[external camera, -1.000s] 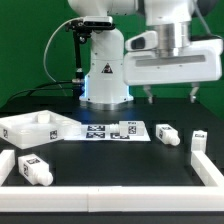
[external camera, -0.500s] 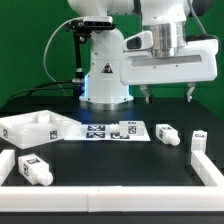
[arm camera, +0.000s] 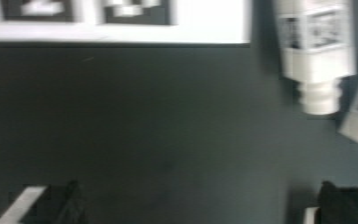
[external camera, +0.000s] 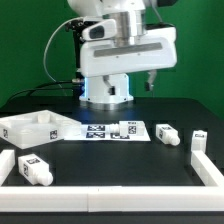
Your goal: Assemble one leg
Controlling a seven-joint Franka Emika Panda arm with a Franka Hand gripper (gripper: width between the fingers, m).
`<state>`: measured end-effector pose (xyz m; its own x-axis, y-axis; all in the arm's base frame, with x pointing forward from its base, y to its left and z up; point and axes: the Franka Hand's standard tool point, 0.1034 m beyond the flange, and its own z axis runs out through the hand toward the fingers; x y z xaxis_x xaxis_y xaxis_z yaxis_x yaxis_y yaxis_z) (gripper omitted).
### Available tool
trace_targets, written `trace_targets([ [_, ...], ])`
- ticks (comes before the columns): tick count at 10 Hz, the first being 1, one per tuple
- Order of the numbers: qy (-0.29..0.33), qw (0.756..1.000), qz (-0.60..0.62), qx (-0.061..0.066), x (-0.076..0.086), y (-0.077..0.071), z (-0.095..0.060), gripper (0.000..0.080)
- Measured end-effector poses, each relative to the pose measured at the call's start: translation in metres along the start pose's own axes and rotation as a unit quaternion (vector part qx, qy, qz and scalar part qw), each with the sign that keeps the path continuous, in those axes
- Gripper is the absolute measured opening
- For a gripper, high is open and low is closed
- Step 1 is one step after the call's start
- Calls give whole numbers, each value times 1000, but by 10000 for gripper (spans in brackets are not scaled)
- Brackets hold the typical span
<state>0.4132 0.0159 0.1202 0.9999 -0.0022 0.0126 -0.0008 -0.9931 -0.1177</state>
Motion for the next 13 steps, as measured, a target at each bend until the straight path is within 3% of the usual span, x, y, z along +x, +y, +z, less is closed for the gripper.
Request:
trace_targets([
  [5,-2,1000,-10,0,-2,4,2,649],
  [6,-1,997,-70,12,-18,33,8,649],
  [7,-3,994,-106,11,-30,61,11,649],
  [8,7,989,-147,6,-32,80,8,649],
  [9,18,986,-167,0,-29,86,6,649],
  [13,8,986,-169,1,-34,91,12,649],
])
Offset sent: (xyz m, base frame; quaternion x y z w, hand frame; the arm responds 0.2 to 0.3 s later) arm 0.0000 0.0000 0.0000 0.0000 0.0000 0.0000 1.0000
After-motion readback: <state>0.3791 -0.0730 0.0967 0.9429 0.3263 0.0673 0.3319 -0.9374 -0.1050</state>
